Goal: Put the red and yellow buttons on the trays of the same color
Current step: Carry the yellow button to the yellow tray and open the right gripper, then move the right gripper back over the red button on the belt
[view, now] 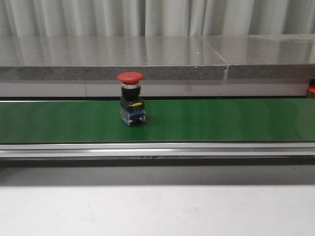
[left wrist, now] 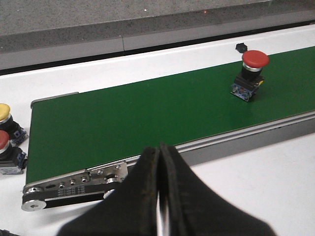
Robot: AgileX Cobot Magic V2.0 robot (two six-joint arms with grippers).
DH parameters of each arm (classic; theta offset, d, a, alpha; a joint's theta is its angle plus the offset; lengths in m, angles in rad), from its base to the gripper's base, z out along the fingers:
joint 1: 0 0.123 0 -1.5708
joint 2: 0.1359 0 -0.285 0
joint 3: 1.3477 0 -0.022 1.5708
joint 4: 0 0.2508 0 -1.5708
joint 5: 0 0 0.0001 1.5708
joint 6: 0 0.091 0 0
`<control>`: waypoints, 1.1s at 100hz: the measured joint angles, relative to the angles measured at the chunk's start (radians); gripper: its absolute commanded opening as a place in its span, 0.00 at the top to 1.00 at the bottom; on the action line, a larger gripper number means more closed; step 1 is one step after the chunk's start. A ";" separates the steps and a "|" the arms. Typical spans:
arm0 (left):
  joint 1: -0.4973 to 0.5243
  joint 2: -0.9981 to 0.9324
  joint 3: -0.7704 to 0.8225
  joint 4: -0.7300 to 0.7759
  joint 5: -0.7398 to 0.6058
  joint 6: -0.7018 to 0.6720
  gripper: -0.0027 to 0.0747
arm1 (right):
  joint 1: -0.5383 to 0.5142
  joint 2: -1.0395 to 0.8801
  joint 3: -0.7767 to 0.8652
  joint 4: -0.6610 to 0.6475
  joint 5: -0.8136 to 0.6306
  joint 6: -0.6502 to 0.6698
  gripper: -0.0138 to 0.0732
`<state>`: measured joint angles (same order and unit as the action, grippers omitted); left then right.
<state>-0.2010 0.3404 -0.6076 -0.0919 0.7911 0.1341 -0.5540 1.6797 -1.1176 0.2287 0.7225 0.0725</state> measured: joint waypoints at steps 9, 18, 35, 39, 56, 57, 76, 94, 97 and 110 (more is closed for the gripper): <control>0.000 0.000 0.000 0.000 0.000 0.000 0.99 | 0.000 0.000 0.000 0.006 0.000 0.000 0.19; 0.000 0.000 0.000 0.000 0.000 0.000 0.99 | 0.000 0.000 0.000 0.006 0.000 0.000 0.19; 0.000 0.000 0.000 0.000 0.000 0.000 0.99 | 0.000 -0.033 0.000 0.001 0.000 0.000 0.19; 0.000 0.000 0.000 0.000 0.000 0.000 0.99 | 0.000 -0.050 0.000 -0.007 0.000 0.000 0.19; 0.000 0.000 0.000 0.000 0.000 0.000 0.99 | 0.008 -0.162 0.000 -0.045 0.006 0.000 0.19; 0.000 0.000 0.000 0.000 0.000 0.000 0.99 | 0.011 -0.167 0.000 -0.047 0.006 0.000 0.19; 0.000 0.000 0.000 0.000 0.000 0.000 0.99 | 0.093 -0.302 0.000 -0.081 0.026 -0.002 0.19; 0.000 0.000 0.000 0.000 0.000 0.000 0.99 | 0.236 -0.407 0.000 -0.109 0.053 -0.004 0.19; 0.000 0.000 0.000 0.000 0.000 0.000 0.99 | 0.262 -0.418 0.000 -0.115 0.055 -0.004 0.19; 0.000 0.000 0.000 0.000 0.000 0.000 0.99 | 0.387 -0.450 0.000 -0.125 0.068 -0.004 0.19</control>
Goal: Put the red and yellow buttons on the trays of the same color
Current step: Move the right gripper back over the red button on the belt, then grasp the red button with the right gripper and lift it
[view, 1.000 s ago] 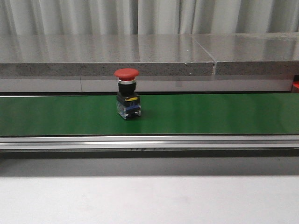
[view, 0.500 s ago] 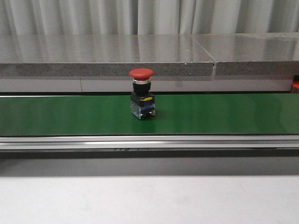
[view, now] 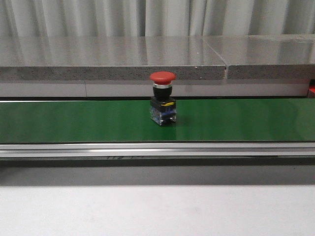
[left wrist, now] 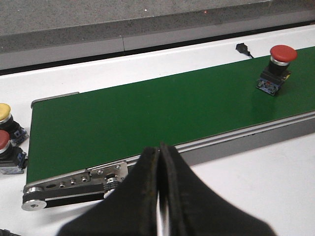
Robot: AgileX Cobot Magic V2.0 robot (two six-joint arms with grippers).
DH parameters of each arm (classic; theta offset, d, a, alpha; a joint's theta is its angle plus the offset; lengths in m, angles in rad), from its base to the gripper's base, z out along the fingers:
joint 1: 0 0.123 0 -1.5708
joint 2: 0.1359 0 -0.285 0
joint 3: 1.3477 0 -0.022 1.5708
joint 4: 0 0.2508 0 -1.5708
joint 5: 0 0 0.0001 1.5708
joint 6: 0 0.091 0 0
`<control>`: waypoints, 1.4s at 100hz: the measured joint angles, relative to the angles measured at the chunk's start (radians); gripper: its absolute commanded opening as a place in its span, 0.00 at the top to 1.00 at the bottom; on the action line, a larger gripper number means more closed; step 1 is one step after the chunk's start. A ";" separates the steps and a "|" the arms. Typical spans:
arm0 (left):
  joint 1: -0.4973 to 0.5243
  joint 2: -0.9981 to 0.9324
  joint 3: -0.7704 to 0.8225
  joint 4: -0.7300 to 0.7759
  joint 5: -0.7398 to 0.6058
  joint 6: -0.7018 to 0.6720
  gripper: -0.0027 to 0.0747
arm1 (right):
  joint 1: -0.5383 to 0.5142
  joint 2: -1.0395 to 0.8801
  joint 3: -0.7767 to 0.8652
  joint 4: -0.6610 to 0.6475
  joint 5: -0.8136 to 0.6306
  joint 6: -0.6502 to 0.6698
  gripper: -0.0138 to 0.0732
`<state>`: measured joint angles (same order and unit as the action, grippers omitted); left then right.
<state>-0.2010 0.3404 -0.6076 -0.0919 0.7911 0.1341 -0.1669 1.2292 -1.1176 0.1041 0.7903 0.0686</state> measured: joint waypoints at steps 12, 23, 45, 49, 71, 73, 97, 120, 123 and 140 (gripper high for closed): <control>0.000 0.000 0.000 0.000 0.000 0.000 0.99 | 0.109 -0.004 0.000 -0.002 0.013 0.000 0.19; 0.000 0.000 0.000 0.000 0.000 0.000 0.99 | 0.203 -0.004 0.000 -0.002 0.015 0.000 0.19; 0.000 0.000 0.000 0.000 0.000 0.000 0.99 | 0.345 0.019 0.000 -0.004 0.045 -0.019 0.19; 0.000 0.000 0.000 0.000 0.000 0.000 0.99 | 0.370 0.028 0.000 -0.006 0.047 -0.033 0.19; 0.000 0.000 0.000 0.000 0.000 0.000 0.99 | 0.486 0.102 -0.033 -0.006 0.094 -0.113 0.19; 0.000 0.000 0.000 0.000 0.000 0.000 0.99 | 0.493 0.114 -0.043 -0.006 0.103 -0.120 0.19; 0.000 0.000 0.000 0.000 0.000 0.000 0.99 | 0.585 0.267 -0.186 0.027 0.195 -0.225 0.19; 0.000 0.000 0.000 0.000 0.000 0.000 0.99 | 0.601 0.399 -0.288 0.075 0.195 -0.263 0.19; 0.000 0.000 0.000 0.000 0.000 0.000 0.99 | 0.601 0.417 -0.297 0.077 0.193 -0.263 0.19; 0.000 0.000 0.000 0.000 0.000 0.000 0.99 | 0.601 0.496 -0.323 0.077 0.156 -0.265 0.20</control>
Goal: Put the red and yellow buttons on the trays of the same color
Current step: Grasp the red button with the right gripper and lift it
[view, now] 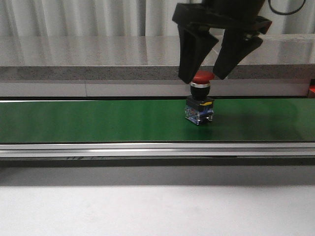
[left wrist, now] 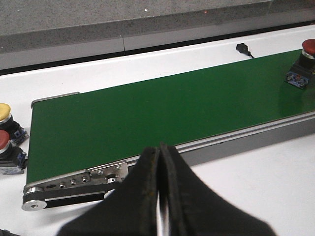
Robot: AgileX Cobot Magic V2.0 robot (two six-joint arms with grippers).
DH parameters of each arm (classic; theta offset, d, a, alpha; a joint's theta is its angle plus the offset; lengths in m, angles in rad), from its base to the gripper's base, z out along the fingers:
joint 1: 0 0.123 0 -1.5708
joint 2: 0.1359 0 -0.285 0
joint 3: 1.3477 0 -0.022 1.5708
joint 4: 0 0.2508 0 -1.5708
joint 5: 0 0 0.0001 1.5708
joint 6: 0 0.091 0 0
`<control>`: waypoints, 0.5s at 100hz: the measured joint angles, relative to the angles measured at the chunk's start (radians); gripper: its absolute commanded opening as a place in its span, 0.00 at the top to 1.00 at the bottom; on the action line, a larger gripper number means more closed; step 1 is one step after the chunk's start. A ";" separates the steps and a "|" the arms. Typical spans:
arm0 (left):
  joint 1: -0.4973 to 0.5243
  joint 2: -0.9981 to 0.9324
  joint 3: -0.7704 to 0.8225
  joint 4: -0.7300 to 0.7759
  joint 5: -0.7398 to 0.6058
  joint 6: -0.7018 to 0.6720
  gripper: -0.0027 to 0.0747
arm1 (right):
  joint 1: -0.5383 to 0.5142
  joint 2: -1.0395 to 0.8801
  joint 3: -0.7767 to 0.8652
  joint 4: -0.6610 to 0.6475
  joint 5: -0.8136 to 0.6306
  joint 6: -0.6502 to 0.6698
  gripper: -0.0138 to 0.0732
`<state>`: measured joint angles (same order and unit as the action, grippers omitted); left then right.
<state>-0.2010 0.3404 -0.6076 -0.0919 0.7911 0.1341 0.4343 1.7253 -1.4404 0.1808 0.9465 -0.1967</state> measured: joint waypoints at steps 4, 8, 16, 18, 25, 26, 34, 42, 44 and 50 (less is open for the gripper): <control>0.000 0.000 0.000 0.000 0.000 0.000 0.99 | 0.000 0.014 0.000 0.000 -0.013 0.000 0.21; 0.000 0.000 0.000 0.000 0.000 0.000 0.99 | 0.000 0.023 0.000 -0.002 -0.021 0.000 0.26; 0.000 0.000 0.000 0.000 0.000 0.000 0.99 | 0.000 0.039 0.000 -0.012 -0.032 0.000 0.41; 0.000 0.000 0.000 0.000 0.000 0.000 0.99 | 0.000 0.041 0.000 -0.017 -0.034 0.000 0.46; 0.000 0.000 0.000 0.000 0.000 0.000 0.99 | 0.000 0.041 0.000 -0.027 -0.034 0.000 0.59; 0.000 0.000 0.000 0.000 0.000 0.000 0.99 | 0.000 0.041 0.000 -0.029 -0.034 0.000 0.60; 0.000 0.000 0.000 0.000 0.000 0.000 0.99 | 0.000 0.041 0.000 -0.031 -0.037 0.000 0.68; 0.000 0.000 0.000 0.000 0.000 0.000 0.99 | 0.000 0.041 0.000 -0.033 -0.039 0.000 0.70; 0.000 0.000 0.000 0.000 0.000 0.000 0.99 | 0.000 0.041 0.000 -0.033 -0.041 0.000 0.70; 0.000 0.000 0.000 0.000 0.000 0.000 0.99 | -0.007 0.030 0.000 -0.033 -0.047 0.000 0.70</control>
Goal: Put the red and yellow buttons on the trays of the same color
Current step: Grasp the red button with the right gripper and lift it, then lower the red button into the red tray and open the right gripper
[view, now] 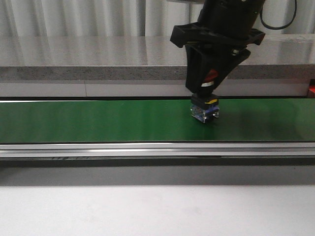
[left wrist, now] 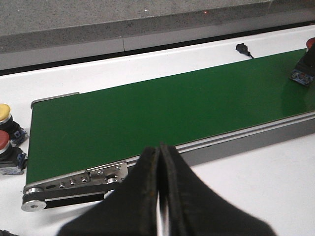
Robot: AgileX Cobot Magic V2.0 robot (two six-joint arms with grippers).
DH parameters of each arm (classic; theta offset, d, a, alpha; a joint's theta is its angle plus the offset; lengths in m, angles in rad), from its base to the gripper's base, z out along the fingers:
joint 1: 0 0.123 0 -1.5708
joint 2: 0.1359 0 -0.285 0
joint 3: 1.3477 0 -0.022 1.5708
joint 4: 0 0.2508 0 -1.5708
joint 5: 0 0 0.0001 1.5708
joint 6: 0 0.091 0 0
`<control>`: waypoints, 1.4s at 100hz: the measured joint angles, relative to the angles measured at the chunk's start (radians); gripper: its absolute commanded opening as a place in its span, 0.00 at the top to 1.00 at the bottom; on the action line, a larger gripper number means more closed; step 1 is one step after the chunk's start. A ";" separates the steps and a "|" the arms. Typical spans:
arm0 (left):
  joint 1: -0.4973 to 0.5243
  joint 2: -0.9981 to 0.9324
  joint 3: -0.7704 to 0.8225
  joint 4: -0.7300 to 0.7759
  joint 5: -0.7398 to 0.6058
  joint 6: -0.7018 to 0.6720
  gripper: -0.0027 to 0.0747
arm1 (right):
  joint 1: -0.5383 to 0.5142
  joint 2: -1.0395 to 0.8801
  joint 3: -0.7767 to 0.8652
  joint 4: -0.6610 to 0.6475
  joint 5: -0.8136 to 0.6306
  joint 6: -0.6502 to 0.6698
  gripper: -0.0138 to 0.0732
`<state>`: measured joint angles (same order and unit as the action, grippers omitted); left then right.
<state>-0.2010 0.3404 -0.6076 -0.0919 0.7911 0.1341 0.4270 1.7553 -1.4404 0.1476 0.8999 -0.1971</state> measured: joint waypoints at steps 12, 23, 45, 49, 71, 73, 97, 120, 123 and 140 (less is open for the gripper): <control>0.000 0.000 0.000 0.000 0.000 0.000 0.99 | -0.038 -0.051 0.000 0.000 -0.015 0.020 0.70; 0.000 0.000 0.000 0.000 0.000 0.000 0.99 | -0.109 -0.100 0.000 0.000 -0.017 0.035 0.70; 0.000 0.000 0.000 0.000 0.000 0.000 0.99 | -0.311 -0.153 0.000 0.000 -0.006 0.043 0.70; 0.000 0.000 0.000 0.000 0.000 0.000 0.99 | -0.354 -0.153 0.000 0.000 -0.005 0.045 0.70; 0.000 0.000 0.000 0.000 0.000 0.000 0.99 | -0.567 -0.153 0.000 0.000 0.000 0.091 0.70; 0.000 0.000 0.000 0.000 0.000 0.000 0.99 | -0.586 -0.153 0.000 0.000 0.000 0.090 0.70; 0.000 0.000 0.000 0.000 0.000 0.000 0.99 | -0.747 -0.137 0.000 -0.004 -0.023 0.158 0.70; 0.000 0.000 0.000 0.000 0.000 0.000 0.99 | -0.822 -0.085 0.000 -0.004 -0.079 0.220 0.70; 0.000 0.000 0.000 0.000 0.000 0.000 0.99 | -0.825 -0.078 0.000 -0.004 -0.088 0.227 0.70; 0.000 0.000 0.000 0.000 0.000 0.000 0.99 | -0.832 -0.021 0.000 -0.004 -0.145 0.259 0.70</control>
<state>-0.2010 0.3404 -0.6076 -0.0919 0.7911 0.1341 -0.4047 1.7339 -1.4404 0.1438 0.7545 0.0615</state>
